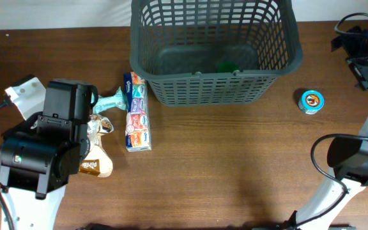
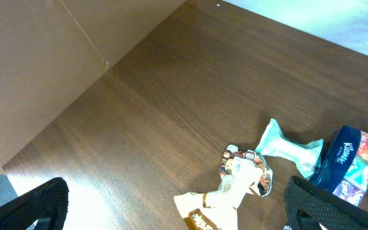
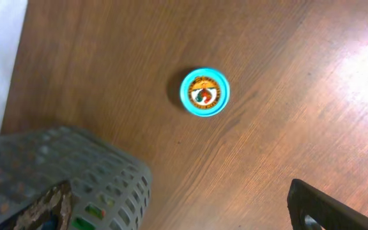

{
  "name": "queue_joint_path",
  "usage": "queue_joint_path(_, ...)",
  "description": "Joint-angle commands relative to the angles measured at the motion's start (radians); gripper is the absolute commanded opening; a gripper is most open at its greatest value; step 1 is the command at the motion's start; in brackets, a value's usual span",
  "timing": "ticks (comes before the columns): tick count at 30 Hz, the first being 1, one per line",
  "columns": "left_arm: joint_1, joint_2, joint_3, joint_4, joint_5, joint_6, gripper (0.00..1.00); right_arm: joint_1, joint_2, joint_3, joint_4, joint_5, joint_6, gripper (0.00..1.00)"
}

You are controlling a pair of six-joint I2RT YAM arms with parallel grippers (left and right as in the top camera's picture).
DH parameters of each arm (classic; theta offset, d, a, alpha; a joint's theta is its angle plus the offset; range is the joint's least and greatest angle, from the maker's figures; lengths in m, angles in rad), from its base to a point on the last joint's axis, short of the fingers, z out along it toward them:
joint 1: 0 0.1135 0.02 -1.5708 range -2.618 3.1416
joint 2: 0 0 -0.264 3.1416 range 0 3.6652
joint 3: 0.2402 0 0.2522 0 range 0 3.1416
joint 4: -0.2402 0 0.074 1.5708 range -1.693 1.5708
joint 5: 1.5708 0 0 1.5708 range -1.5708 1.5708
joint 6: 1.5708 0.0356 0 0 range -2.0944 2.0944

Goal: Pack container
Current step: 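Move the right gripper toward the blue-lidded tin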

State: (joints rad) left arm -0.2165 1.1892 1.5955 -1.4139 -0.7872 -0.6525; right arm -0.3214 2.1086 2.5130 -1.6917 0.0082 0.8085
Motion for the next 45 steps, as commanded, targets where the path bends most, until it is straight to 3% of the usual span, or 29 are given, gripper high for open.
queue_joint_path(1,0.005,0.001,0.01,-0.001,-0.021,-0.014,1.0,-0.008,-0.008,-0.005,-0.007,0.11,0.141,0.99)
queue_joint_path(5,0.005,0.001,0.01,-0.001,-0.021,-0.013,1.0,-0.008,0.003,-0.047,-0.007,0.132,0.236,0.99)
queue_joint_path(10,0.005,0.001,0.01,-0.001,-0.021,-0.013,1.0,-0.006,0.061,-0.095,0.005,0.132,0.239,0.99)
queue_joint_path(14,0.005,0.001,0.01,-0.001,-0.021,-0.013,1.0,-0.007,0.135,-0.101,0.024,0.097,0.171,0.99)
queue_joint_path(23,0.005,0.001,0.01,-0.001,-0.021,-0.013,1.0,-0.026,0.254,-0.101,0.024,0.059,0.202,0.99)
queue_joint_path(28,0.005,0.001,0.01,-0.001,-0.021,-0.013,1.0,-0.024,0.271,-0.101,0.031,0.05,0.19,0.99)
queue_joint_path(32,0.005,0.001,0.01,-0.001,-0.021,-0.013,1.0,-0.02,0.272,-0.101,0.089,0.031,0.09,0.99)
queue_joint_path(45,0.005,0.001,0.01,-0.001,-0.021,-0.013,1.0,-0.019,0.273,-0.171,0.121,0.093,0.06,0.99)
